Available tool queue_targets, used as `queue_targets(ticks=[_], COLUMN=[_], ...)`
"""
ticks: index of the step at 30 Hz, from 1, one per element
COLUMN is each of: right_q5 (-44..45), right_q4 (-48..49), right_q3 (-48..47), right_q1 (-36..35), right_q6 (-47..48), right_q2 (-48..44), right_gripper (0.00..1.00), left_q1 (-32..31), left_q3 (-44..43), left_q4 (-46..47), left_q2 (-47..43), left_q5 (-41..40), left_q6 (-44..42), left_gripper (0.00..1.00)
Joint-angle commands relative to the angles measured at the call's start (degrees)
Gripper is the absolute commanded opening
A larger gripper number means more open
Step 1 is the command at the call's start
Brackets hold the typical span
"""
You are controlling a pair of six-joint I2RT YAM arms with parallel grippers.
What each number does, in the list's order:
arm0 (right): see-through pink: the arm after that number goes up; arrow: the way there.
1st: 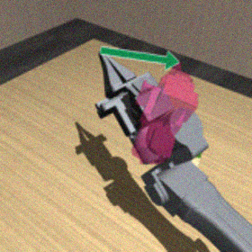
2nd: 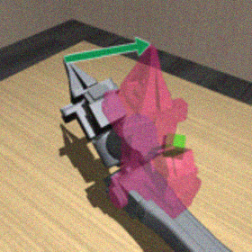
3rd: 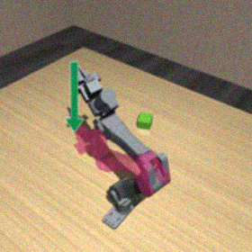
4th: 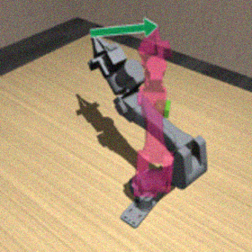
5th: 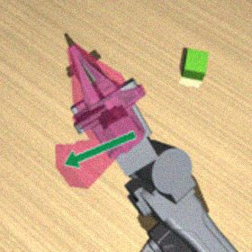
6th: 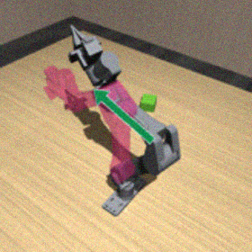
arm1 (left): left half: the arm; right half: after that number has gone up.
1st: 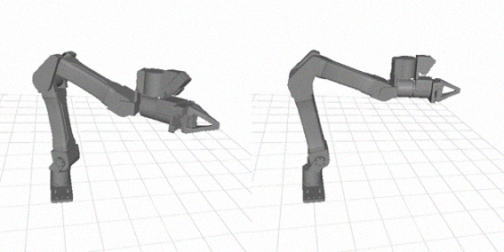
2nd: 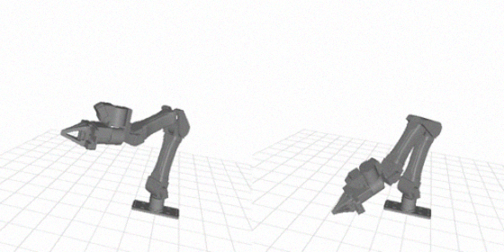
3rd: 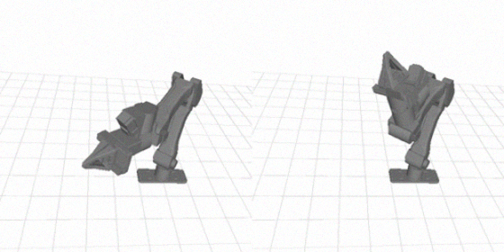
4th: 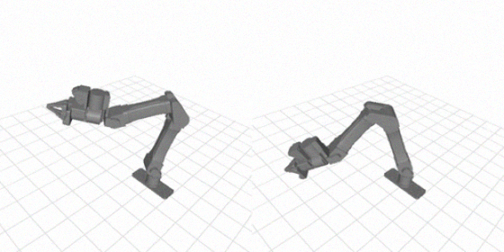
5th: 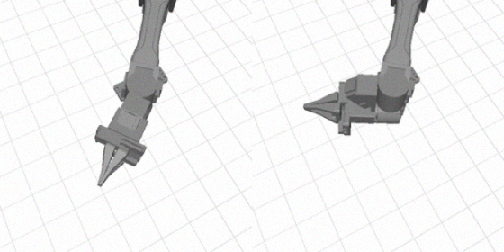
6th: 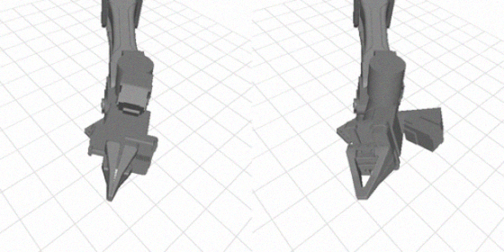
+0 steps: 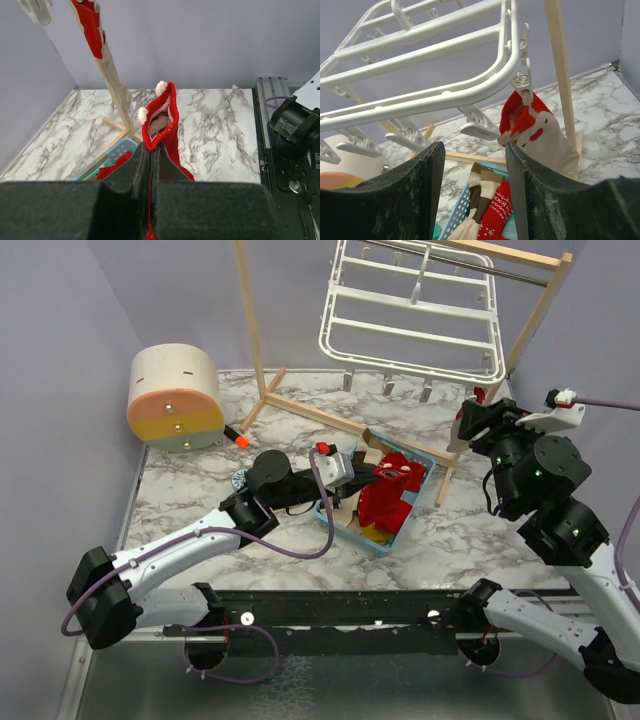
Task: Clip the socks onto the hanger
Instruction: Move the hanger to the clothesline.
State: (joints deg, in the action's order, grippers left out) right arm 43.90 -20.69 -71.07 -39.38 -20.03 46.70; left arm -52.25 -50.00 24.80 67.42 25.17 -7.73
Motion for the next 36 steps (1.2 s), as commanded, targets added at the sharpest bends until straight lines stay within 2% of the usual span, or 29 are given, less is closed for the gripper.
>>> queue_targets(ticks=[1, 18, 25, 30, 36], right_q5=[-3.8, -3.5, -4.3, -6.8, -1.3], right_q4=[-1.2, -2.2, -2.8, -8.3, -13.2], right_q3=[-1.8, -6.1, -6.6, -12.5, -23.6], right_q1=[-0.3, -0.3, -0.3, -0.3, -0.3], right_q6=[-0.5, -1.5, -0.8, -0.9, -1.1], right_q2=[-0.3, 4.6, 2.9, 2.3, 5.9], right_gripper=[0.58, 0.6, 0.6, 0.6, 0.6], left_q1=[-0.2, -0.4, -0.3, -0.3, -0.3], left_q3=[0.3, 0.7, 1.2, 2.0, 2.2], left_q4=[1.7, 1.7, 1.7, 1.7, 1.7], left_q2=[-1.6, -2.3, -2.8, -3.8, -4.2], left_q5=[-0.3, -0.7, -0.8, -1.6, -1.6], left_q6=[0.4, -0.1, -0.4, -0.8, 0.1], left_gripper=[0.0, 0.0, 0.0, 0.0, 0.0])
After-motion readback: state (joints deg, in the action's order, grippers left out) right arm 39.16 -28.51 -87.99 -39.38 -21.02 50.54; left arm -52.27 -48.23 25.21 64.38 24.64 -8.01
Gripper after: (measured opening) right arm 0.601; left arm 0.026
